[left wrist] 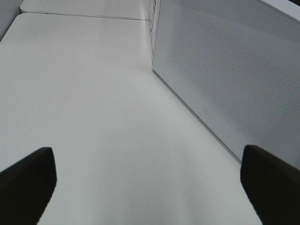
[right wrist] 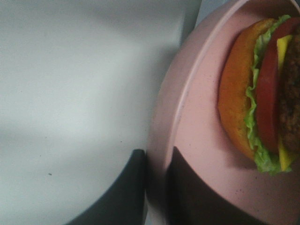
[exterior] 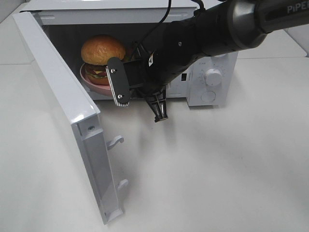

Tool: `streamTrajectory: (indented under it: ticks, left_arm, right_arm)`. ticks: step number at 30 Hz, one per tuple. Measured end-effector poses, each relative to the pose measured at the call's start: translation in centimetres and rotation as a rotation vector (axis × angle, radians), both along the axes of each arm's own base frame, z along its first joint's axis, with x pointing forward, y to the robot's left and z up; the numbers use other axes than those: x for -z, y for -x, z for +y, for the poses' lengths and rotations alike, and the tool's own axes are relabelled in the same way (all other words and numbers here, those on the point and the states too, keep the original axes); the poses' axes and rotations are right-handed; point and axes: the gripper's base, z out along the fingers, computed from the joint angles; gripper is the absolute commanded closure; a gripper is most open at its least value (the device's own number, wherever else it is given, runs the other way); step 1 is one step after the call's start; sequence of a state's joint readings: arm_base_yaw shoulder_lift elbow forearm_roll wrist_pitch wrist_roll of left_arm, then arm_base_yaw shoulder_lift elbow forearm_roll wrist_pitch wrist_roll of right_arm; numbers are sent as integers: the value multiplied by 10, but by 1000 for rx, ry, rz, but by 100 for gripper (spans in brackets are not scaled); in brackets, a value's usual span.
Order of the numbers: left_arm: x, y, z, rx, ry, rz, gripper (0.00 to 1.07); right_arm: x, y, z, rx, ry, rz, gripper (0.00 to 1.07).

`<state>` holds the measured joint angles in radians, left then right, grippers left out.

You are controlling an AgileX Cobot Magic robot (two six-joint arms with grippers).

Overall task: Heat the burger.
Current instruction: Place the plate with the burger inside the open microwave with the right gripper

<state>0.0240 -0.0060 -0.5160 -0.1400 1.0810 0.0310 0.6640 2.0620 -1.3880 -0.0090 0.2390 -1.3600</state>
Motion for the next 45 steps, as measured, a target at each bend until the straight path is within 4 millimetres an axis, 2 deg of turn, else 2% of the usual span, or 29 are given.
streamTrajectory:
  ticks: [20, 37, 41, 43, 44, 45]
  left_arm:
    - [0, 0, 0, 0, 0, 0, 6]
    - [0, 0, 0, 0, 0, 0, 6]
    - [0, 0, 0, 0, 0, 0, 6]
    - [0, 0, 0, 0, 0, 0, 6]
    - [0, 0, 0, 0, 0, 0, 6]
    - [0, 0, 0, 0, 0, 0, 6]
  right_arm:
    - [12, -43, 30, 56, -26, -7, 98]
    - [19, -57, 30, 54, 3, -46, 94]
    - [18, -58, 31, 62, -12, -50, 89]
    - [16, -59, 32, 70, -31, -56, 79]
    - [16, -59, 32, 70, -31, -56, 79]
    - [14, -59, 32, 73, -37, -59, 72]
